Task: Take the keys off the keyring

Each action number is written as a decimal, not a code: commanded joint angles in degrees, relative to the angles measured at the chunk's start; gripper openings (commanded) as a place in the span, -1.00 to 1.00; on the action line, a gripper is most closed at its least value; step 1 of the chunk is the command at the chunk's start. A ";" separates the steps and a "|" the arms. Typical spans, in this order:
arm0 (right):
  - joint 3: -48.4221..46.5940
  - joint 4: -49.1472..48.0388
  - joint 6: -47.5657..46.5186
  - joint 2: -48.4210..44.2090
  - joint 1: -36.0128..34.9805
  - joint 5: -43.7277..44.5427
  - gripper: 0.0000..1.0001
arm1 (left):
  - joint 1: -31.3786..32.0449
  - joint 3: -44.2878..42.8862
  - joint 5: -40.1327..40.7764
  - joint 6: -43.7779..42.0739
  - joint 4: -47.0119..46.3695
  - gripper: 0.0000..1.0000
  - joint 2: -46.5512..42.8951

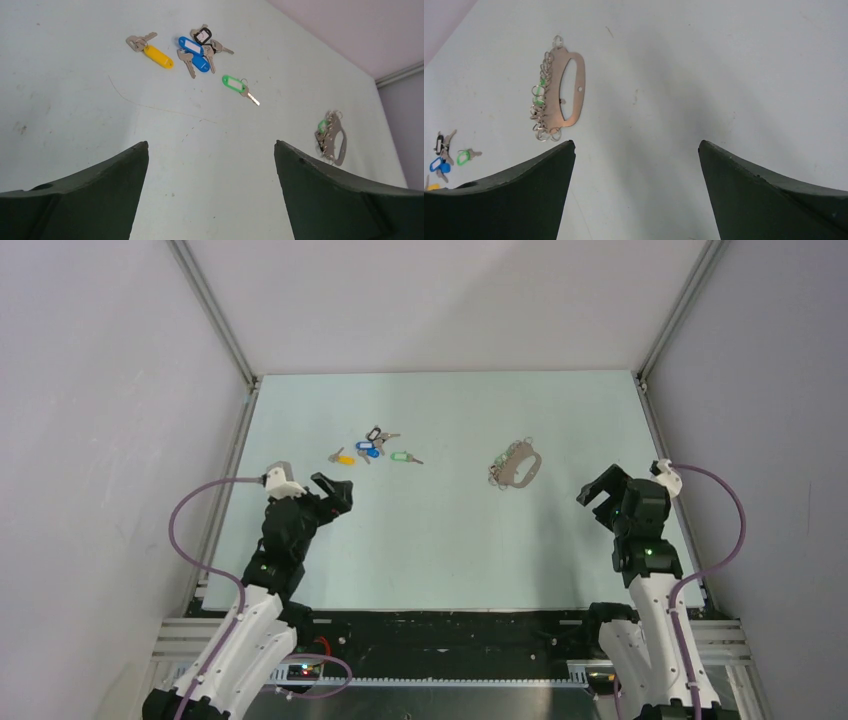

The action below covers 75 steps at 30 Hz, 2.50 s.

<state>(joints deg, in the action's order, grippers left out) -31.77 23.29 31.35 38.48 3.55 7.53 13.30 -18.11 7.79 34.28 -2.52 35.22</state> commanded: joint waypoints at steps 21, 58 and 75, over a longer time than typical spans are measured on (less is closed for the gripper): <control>-13.39 -27.14 -14.06 39.58 -17.51 -0.80 0.67 | 20.58 -5.11 13.52 -5.22 -25.95 0.97 23.72; -36.63 -11.74 -20.69 61.98 -28.70 -1.92 -1.00 | 20.60 -7.74 -1.14 -7.95 -32.56 0.93 29.36; -25.02 -12.63 -21.08 38.56 -29.65 -14.12 -1.00 | 21.68 -10.62 -19.45 -7.56 -40.29 0.86 37.98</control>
<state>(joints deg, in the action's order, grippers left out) -57.25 10.90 9.76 79.83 -26.15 -3.11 34.33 -26.52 -6.57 27.94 -38.30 72.51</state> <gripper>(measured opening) 0.009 0.930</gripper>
